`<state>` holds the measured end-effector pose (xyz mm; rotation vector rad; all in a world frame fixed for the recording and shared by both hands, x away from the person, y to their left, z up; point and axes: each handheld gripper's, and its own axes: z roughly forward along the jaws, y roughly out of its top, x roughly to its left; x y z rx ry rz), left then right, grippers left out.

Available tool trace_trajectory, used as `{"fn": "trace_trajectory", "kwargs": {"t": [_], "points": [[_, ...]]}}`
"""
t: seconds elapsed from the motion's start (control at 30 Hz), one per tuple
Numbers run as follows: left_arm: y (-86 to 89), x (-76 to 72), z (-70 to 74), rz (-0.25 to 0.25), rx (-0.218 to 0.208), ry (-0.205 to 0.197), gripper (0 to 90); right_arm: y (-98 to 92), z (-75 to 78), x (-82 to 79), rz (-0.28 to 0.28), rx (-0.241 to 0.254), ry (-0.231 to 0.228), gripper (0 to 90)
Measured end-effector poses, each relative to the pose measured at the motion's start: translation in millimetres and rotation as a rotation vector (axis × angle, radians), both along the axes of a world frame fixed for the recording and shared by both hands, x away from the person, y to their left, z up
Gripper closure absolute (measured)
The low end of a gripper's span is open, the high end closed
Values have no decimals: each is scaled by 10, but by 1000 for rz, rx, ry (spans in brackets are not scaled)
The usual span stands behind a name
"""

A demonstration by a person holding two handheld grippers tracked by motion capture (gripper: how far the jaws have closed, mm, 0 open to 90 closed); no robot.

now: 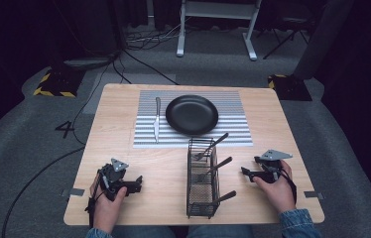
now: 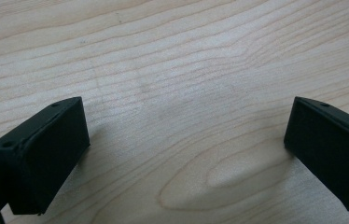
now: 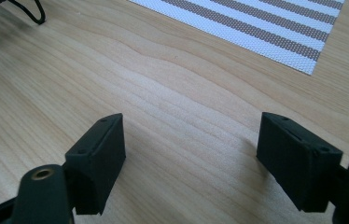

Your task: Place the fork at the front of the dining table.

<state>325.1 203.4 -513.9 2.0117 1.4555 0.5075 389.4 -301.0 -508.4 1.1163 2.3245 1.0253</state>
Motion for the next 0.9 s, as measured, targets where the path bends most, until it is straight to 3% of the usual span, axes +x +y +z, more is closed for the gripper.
{"fn": "trace_trajectory", "kwargs": {"t": [0.33,0.7,0.8,0.9], "points": [[-2,1,0,2,0,-1,1,0,1,-5,5,3,-1,254],[-2,2,0,1,0,0,1,-28,10,-1,-15,34,-2,392],[-3,1,0,1,0,0,1,-21,59,11,-3,48,34,434],[-3,2,0,1,0,0,1,4,156,20,18,48,21,452]]}}
